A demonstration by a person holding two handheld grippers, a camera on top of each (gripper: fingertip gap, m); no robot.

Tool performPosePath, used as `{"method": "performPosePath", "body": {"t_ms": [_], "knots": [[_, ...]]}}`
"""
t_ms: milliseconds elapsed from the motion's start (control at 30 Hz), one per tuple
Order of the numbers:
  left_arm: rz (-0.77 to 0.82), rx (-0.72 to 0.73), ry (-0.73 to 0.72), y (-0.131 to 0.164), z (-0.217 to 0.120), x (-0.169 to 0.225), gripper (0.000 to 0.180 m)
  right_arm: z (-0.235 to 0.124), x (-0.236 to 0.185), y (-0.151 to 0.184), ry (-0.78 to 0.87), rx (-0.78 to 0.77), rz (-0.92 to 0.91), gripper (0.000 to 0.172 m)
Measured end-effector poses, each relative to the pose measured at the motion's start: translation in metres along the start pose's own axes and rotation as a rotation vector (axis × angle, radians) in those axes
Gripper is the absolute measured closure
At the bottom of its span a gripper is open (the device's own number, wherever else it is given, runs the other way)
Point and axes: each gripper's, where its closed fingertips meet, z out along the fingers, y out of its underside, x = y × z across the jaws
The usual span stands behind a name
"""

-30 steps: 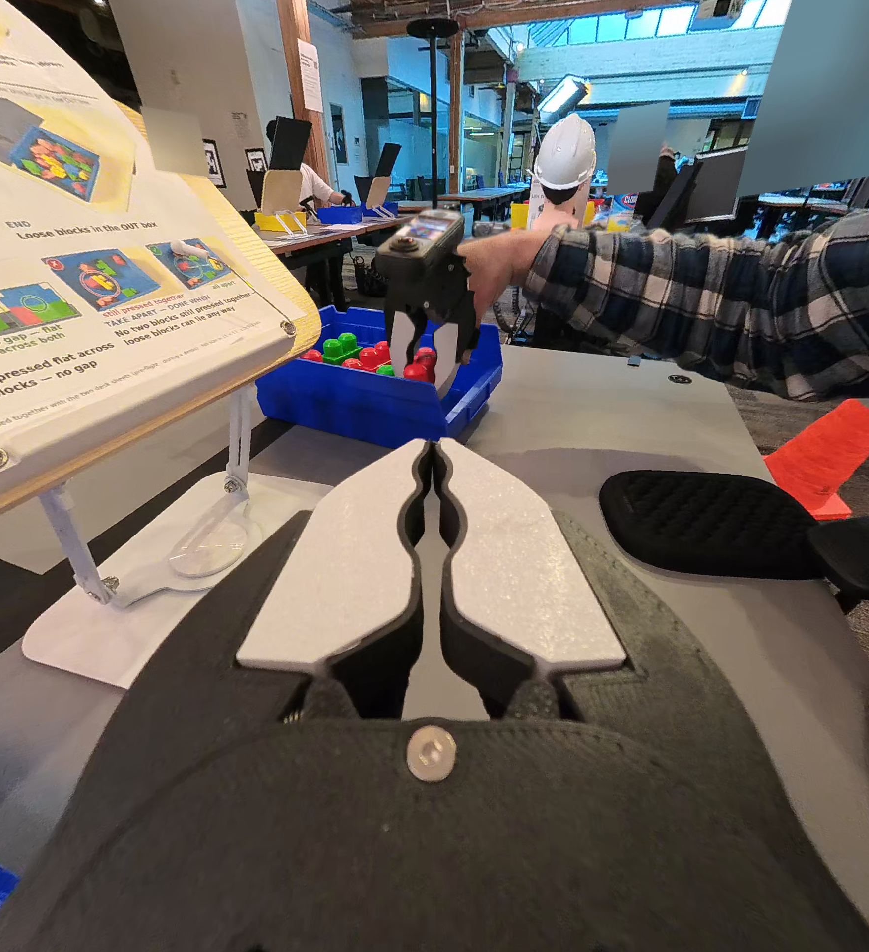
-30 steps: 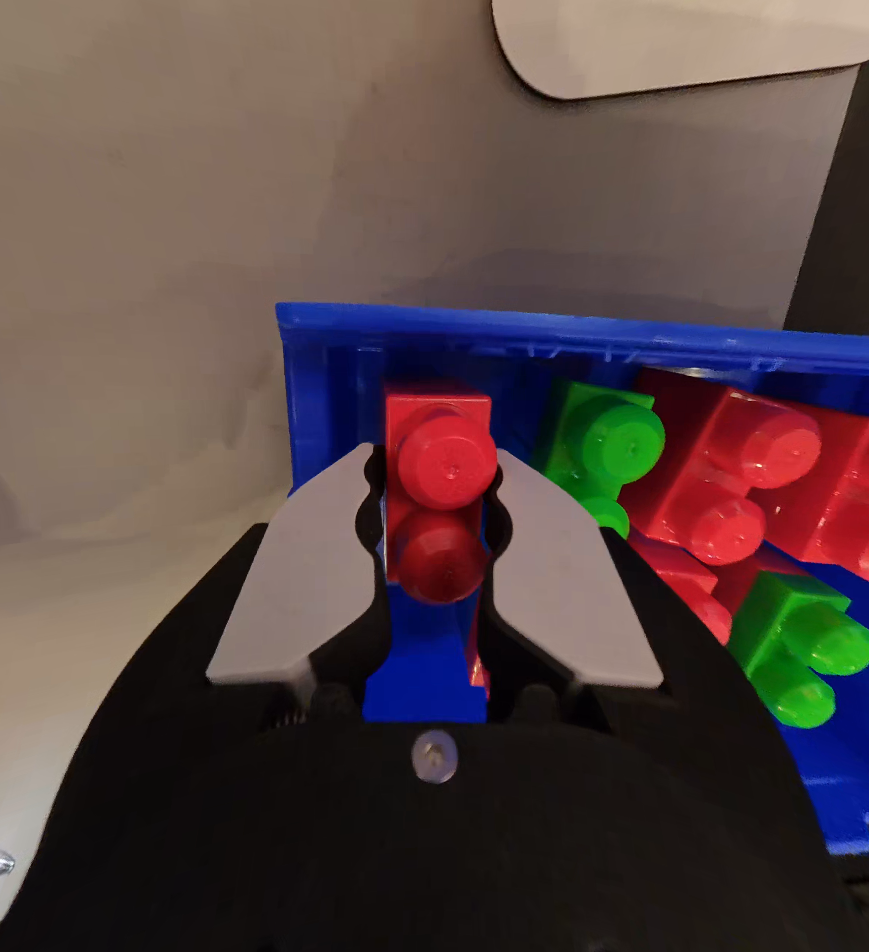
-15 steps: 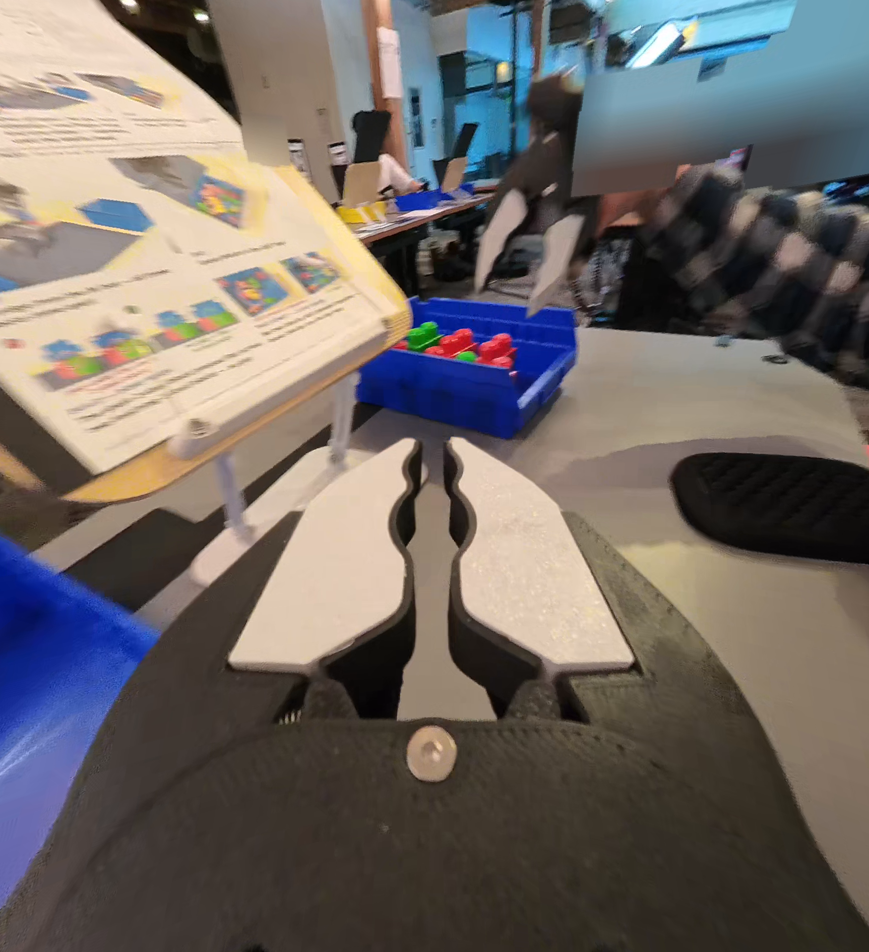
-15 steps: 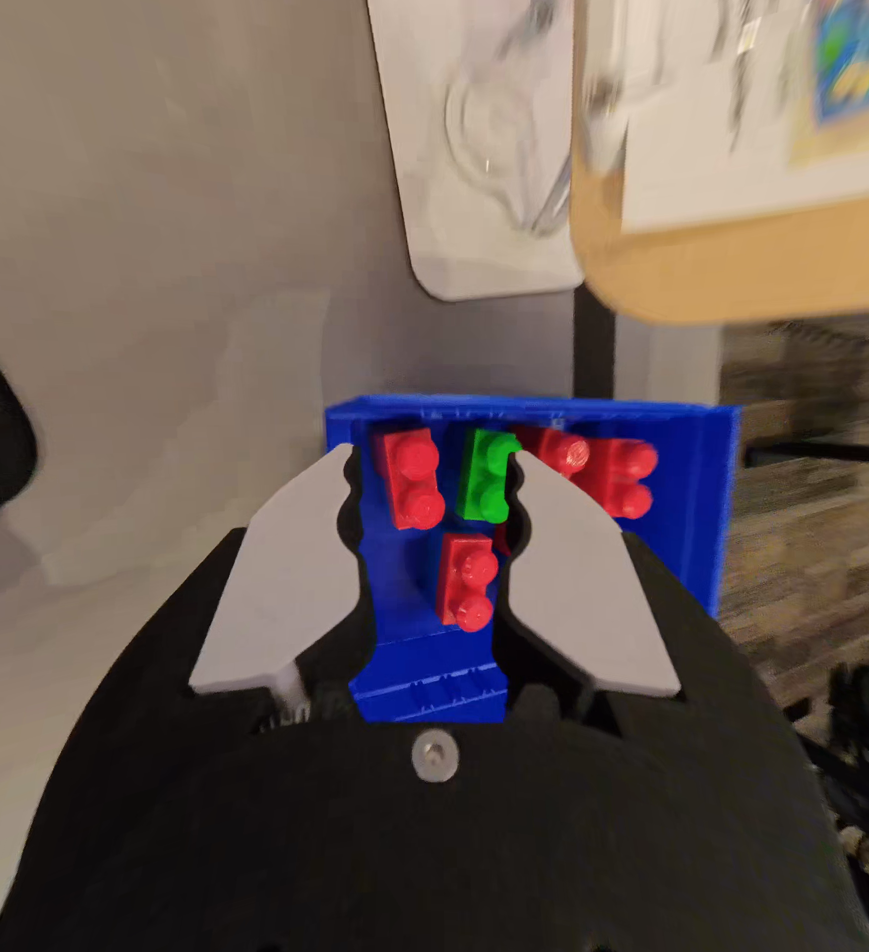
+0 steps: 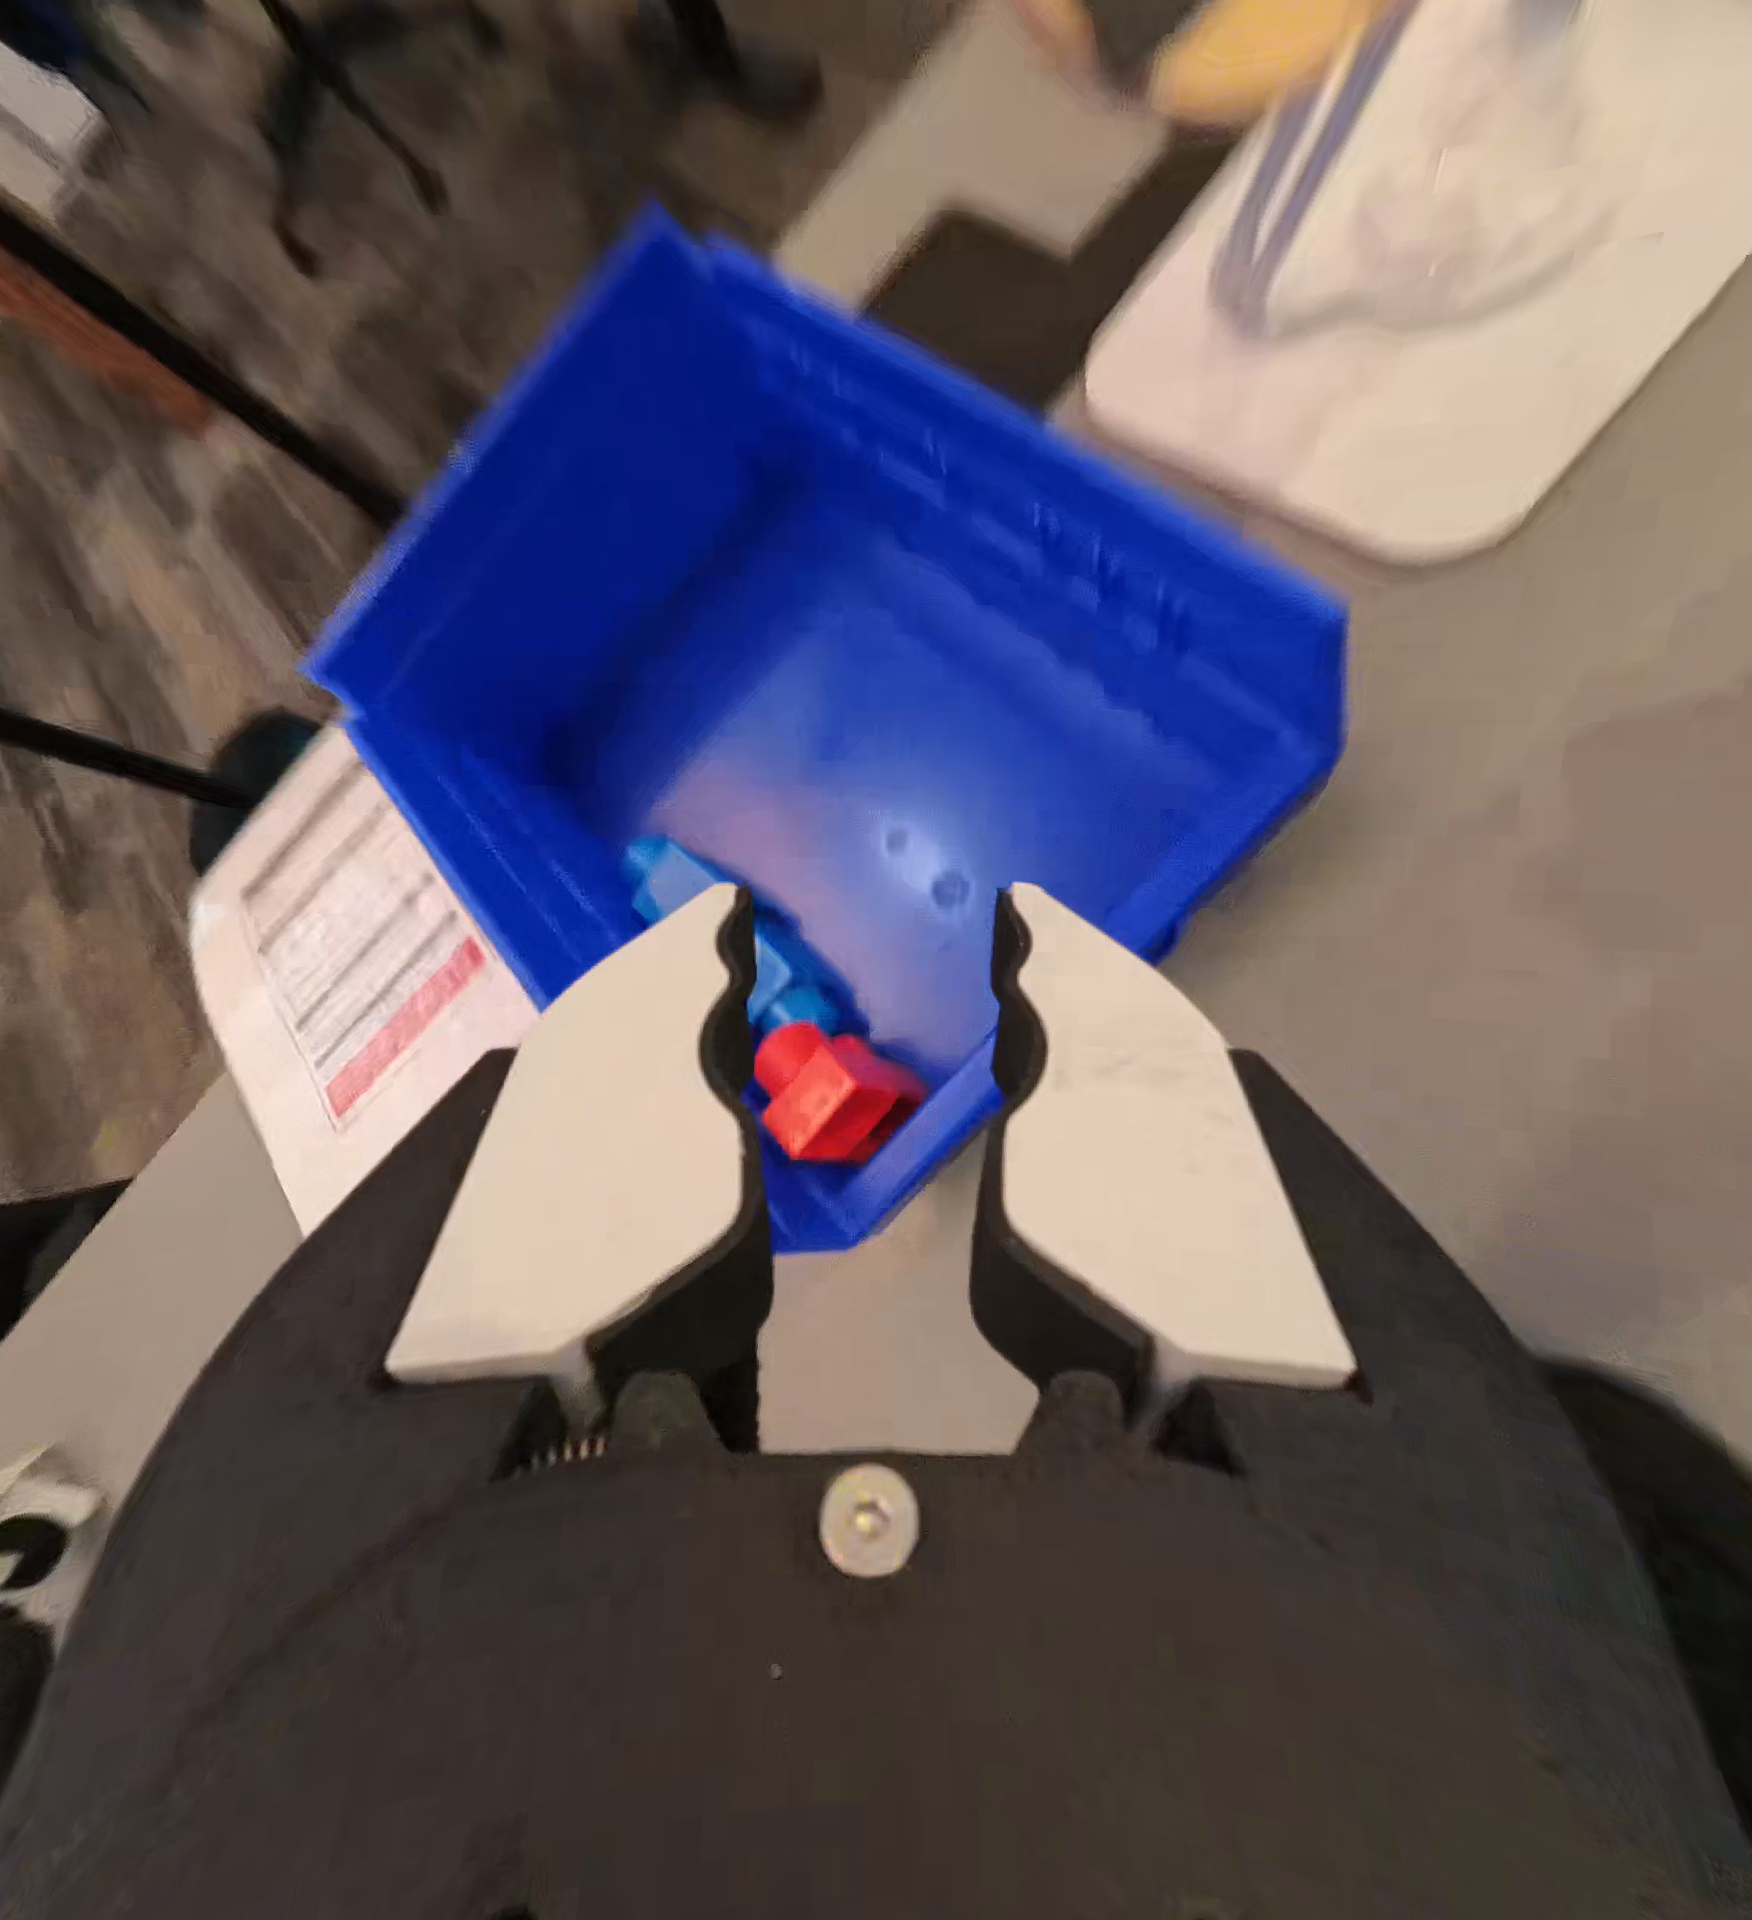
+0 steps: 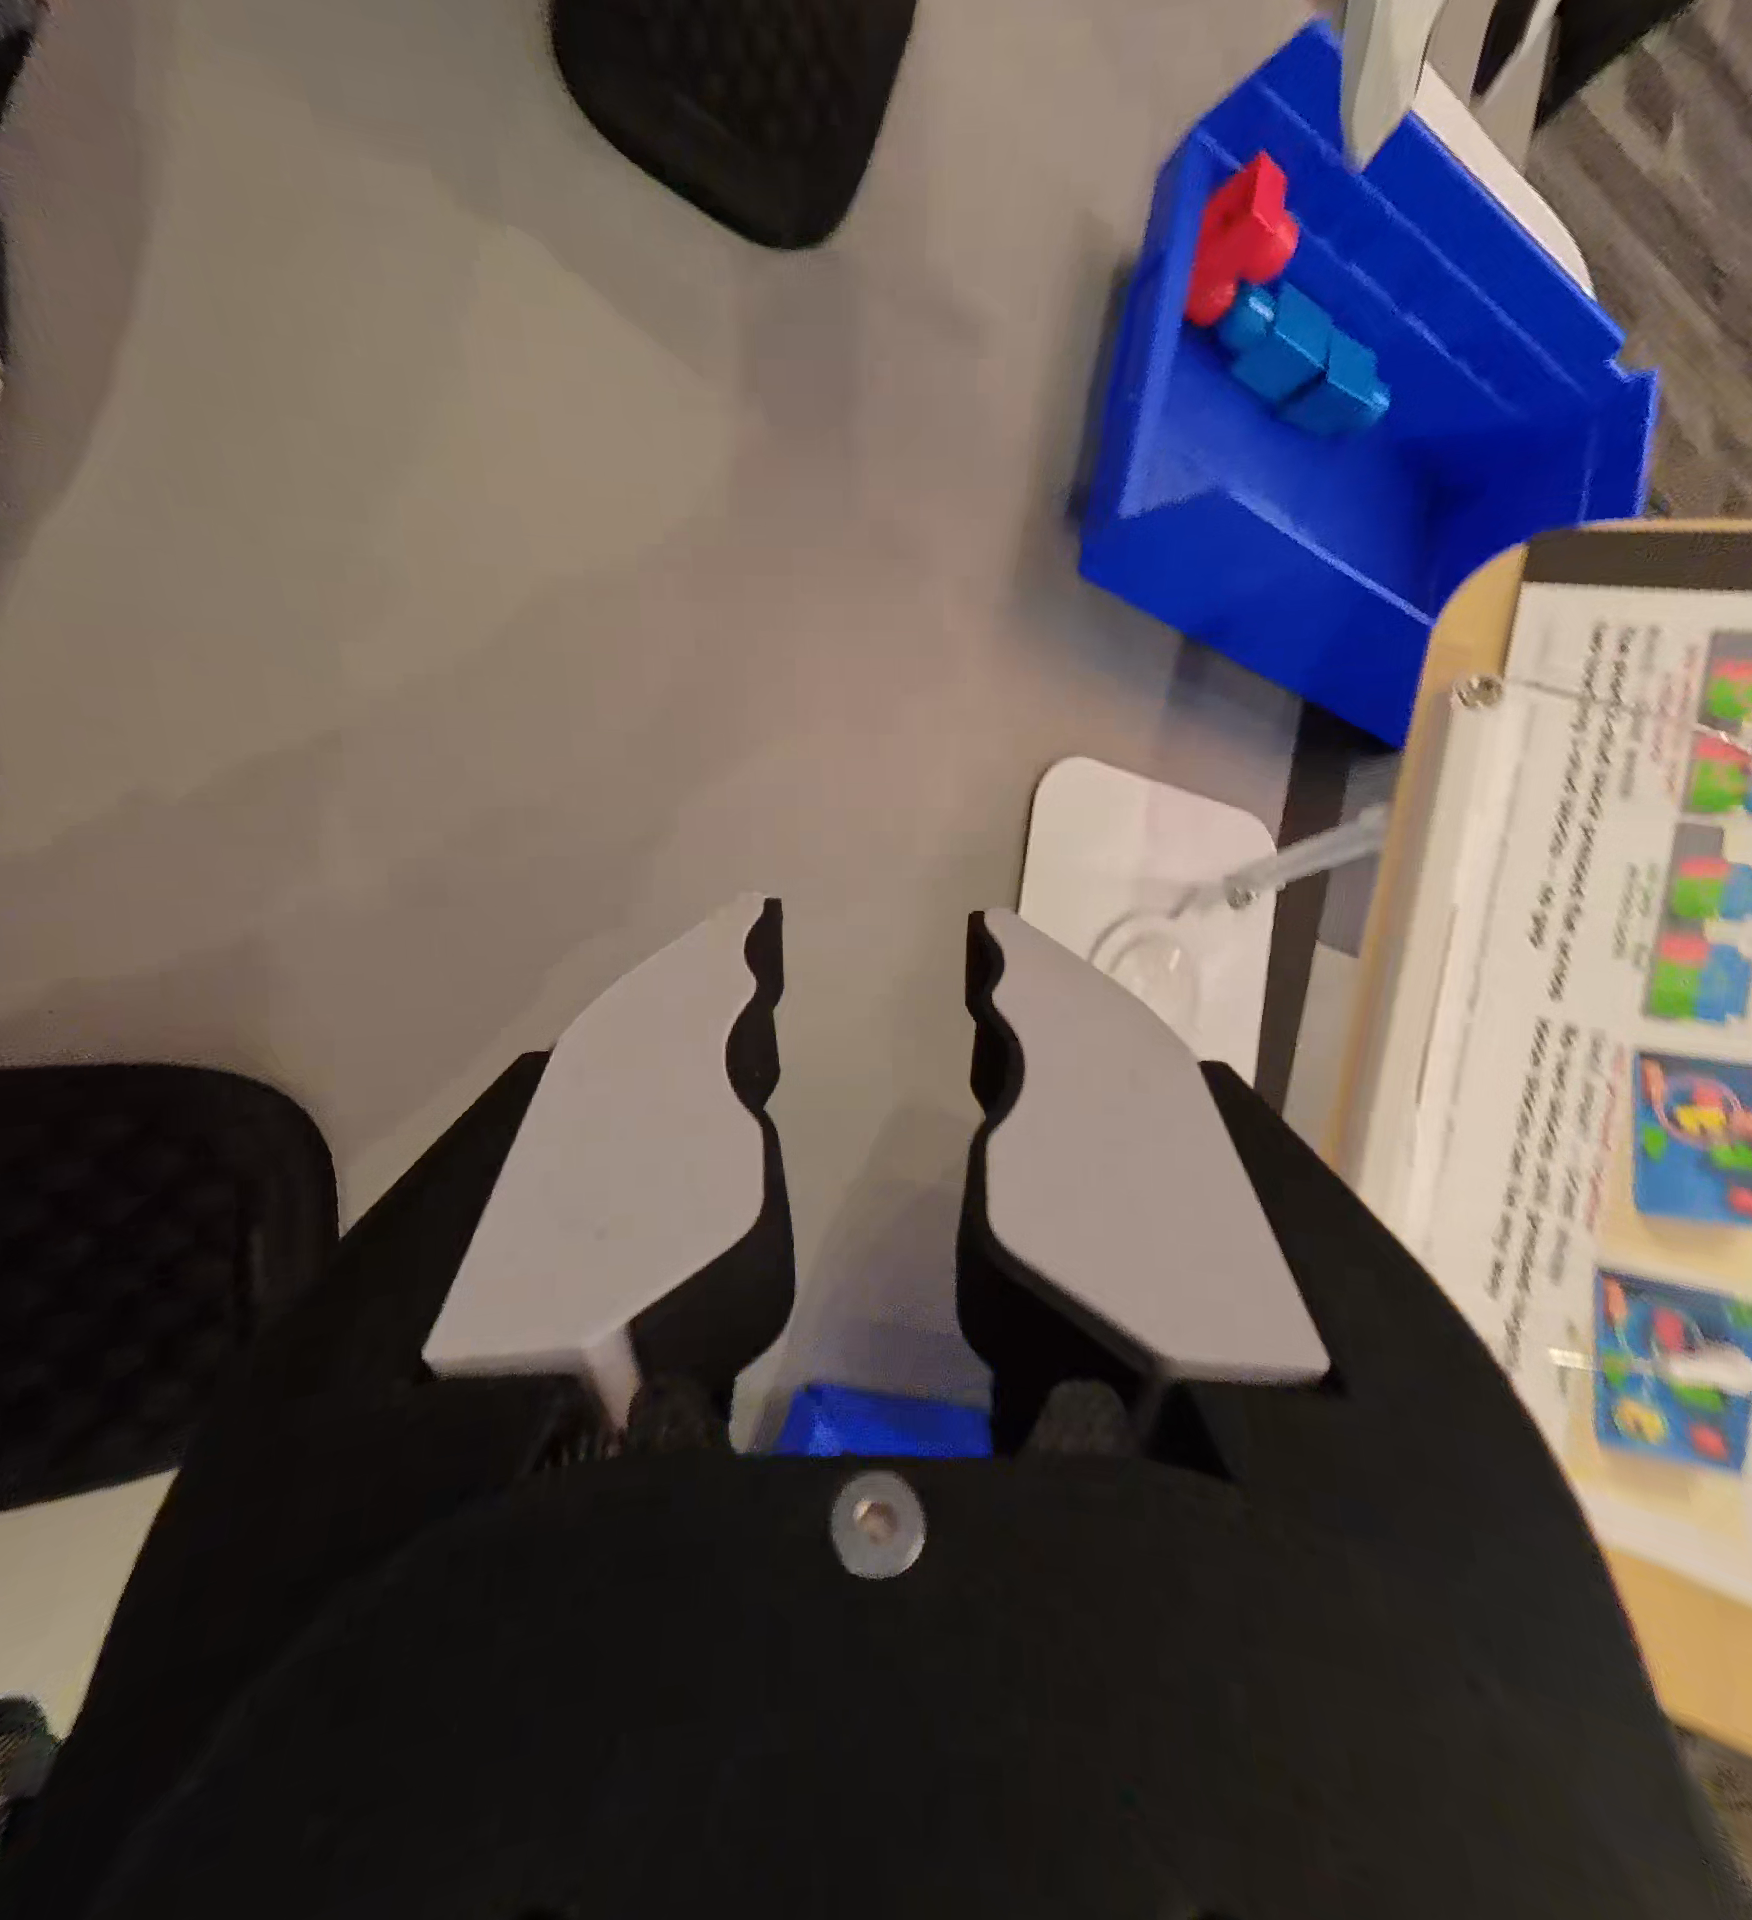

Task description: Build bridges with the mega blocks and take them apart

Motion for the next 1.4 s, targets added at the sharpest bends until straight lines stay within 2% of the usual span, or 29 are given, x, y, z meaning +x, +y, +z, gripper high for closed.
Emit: {"method": "performPosePath", "body": {"t_ms": [33,133,200,367,467,533,600,633,700,800,933,1133,1200,1267,1400], "knots": [[0.043,-0.081,0.05,0.01,0.011,0.002,0.138,0.006,-0.001,-0.005,-0.02,0.013,-0.001,0.138],[0.216,-0.268,0.141,0.04,0.025,0.002,0.142,0.019,-0.003,-0.01,-0.053,0.035,-0.001,0.139],[0.33,-0.338,0.102,0.055,0.03,-0.012,0.143,0.024,-0.003,-0.009,-0.074,0.052,0.01,0.14],[0.508,-0.45,0.12,0.084,0.038,-0.012,0.146,0.034,-0.003,-0.004,-0.094,0.07,0.025,0.142],[0.585,-0.445,0.025,0.088,0.048,-0.019,0.157,0.038,-0.002,-0.001,-0.094,0.058,0.026,0.142],[0.61,-0.501,0.013,0.102,0.054,-0.02,0.156,0.038,-0.003,0.001,-0.096,0.051,0.031,0.142],[0.644,-0.493,-0.021,0.106,0.06,-0.021,0.157,0.036,-0.004,-0.001,-0.093,0.063,0.027,0.144],[0.655,-0.495,-0.053,0.107,0.063,-0.024,0.155,0.034,-0.004,-0.002,-0.091,0.071,0.027,0.144],[0.687,-0.461,-0.114,0.103,0.065,-0.03,0.166,0.034,-0.004,-0.002,-0.085,0.071,0.027,0.144],[0.736,-0.44,-0.194,0.1,0.069,-0.036,0.171,0.034,-0.004,-0.001,-0.082,0.066,0.025,0.146],[0.733,-0.326,-0.339,0.077,0.063,-0.048,0.179,0.032,-0.005,0.001,-0.08,0.066,0.026,0.148],[0.601,-0.074,-0.428,0.02,0.019,-0.049,0.179,0.028,-0.003,0.007,-0.071,0.072,0.039,0.149],[0.486,0.066,-0.355,-0.007,0.0,-0.024,0.179,0.025,-0.001,0.008,-0.068,0.092,0.047,0.149],[0.406,0.214,-0.22,-0.035,-0.015,0.021,0.179,0.023,0.001,0.008,-0.062,0.1,0.054,0.149],[0.348,0.362,0.041,-0.066,-0.014,0.127,0.179,0.02,0.002,0.008,-0.058,0.112,0.054,0.15]]}}
